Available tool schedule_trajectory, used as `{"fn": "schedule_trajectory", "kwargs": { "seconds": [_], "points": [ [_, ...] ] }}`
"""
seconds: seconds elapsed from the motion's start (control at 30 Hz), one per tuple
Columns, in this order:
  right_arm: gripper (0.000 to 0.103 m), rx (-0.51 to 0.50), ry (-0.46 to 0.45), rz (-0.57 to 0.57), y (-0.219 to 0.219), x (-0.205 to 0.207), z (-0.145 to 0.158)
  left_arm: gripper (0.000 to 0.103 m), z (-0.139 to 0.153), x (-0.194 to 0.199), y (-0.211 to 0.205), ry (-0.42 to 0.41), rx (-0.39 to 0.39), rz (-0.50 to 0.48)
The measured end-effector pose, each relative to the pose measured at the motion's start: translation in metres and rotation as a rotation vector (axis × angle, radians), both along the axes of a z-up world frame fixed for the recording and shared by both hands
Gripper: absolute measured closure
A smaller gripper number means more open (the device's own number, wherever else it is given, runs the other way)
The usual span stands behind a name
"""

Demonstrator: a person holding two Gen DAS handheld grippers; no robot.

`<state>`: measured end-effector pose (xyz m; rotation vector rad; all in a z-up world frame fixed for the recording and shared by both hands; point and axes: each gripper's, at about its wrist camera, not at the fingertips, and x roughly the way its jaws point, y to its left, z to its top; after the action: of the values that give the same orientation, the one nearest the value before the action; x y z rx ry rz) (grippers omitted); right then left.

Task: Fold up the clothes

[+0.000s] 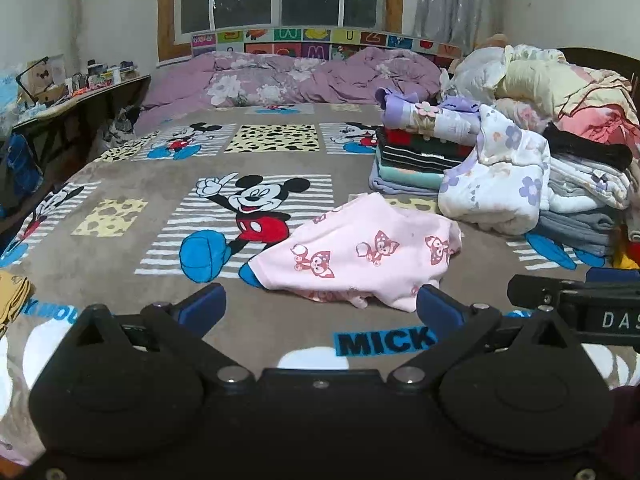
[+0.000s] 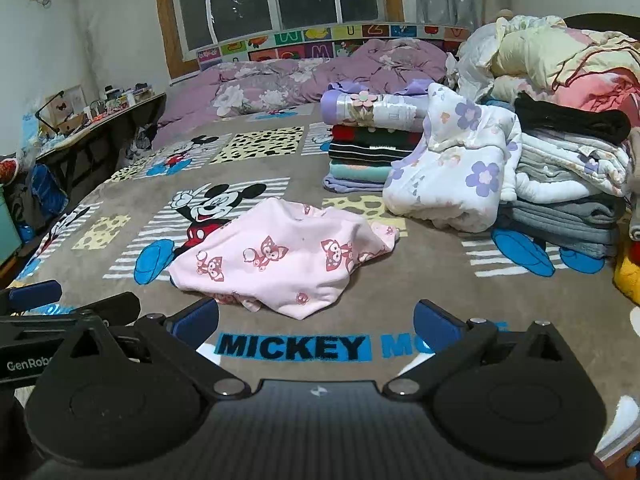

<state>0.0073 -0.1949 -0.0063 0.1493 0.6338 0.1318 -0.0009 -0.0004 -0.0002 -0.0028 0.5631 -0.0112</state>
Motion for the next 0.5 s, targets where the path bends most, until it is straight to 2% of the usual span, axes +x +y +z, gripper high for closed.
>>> {"fn": "schedule_trajectory", "kwargs": {
  "seconds": [0.23,0.5],
  "points": [
    [0.000,-0.006,-0.015,0.007,0.0011,-0.0036,-0.0007,0.000,0.0015,-0.0025,0.0014,0.023,0.005,0.003],
    [0.000,-0.011,-0.028,0.013,0.0042,-0.0078,-0.0024,0.000,-0.0013,-0.0032,-0.0002,0.011,0.000,0.009]
  ]
}}
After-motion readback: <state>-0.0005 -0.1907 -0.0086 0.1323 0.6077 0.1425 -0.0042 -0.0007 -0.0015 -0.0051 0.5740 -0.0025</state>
